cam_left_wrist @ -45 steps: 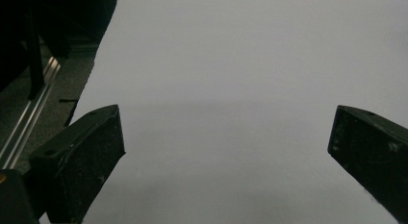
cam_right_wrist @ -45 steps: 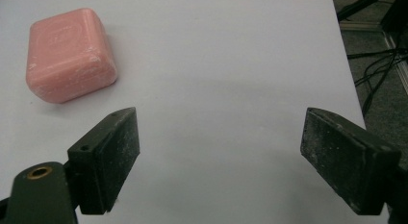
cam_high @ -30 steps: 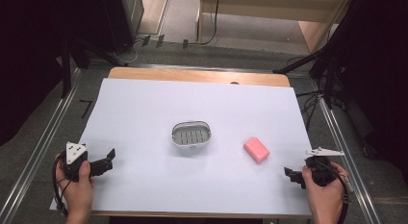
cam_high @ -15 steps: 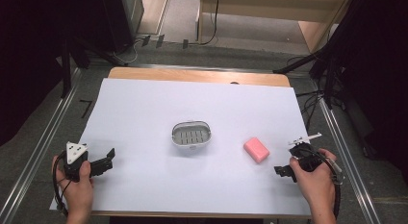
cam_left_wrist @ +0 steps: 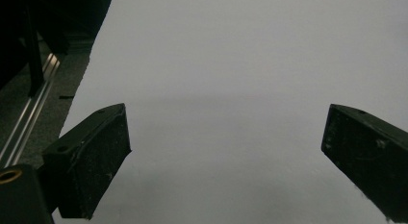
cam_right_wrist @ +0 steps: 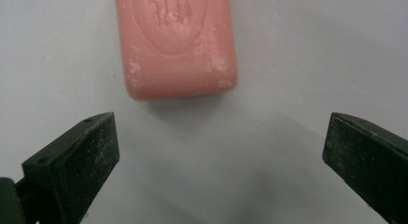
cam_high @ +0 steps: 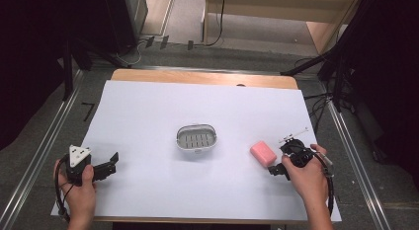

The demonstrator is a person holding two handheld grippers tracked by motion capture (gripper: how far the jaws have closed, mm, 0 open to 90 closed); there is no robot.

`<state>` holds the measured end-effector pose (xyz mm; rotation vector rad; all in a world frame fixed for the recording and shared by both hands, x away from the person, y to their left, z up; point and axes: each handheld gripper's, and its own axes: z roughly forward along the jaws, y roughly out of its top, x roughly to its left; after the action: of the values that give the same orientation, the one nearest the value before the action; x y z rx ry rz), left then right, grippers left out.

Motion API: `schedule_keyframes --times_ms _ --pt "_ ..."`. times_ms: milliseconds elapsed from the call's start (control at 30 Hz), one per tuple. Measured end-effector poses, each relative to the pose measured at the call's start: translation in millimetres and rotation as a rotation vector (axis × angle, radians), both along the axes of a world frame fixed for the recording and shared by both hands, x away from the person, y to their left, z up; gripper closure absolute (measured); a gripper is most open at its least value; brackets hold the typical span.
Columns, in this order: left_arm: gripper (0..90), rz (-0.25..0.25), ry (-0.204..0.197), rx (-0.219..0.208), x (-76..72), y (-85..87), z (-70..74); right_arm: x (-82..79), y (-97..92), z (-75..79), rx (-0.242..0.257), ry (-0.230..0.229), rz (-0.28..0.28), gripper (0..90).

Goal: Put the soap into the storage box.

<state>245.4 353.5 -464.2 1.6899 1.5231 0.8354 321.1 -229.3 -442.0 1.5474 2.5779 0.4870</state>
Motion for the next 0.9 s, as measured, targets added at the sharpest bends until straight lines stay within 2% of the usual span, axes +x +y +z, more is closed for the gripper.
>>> schedule_keyframes --times_ms 433,700,900 --pt "3.3 -0.008 0.002 0.006 0.4 -0.6 -0.1 20.5 27.3 0.2 -0.015 0.028 0.056 0.0" --pt "3.3 -0.009 0.014 0.015 1.5 -1.5 -0.3 32.0 35.9 1.2 -0.036 0.026 0.089 6.3" --pt "3.3 -0.012 0.013 0.017 1.5 -2.0 -0.5 39.1 43.9 -0.5 -0.038 0.048 0.104 14.7"
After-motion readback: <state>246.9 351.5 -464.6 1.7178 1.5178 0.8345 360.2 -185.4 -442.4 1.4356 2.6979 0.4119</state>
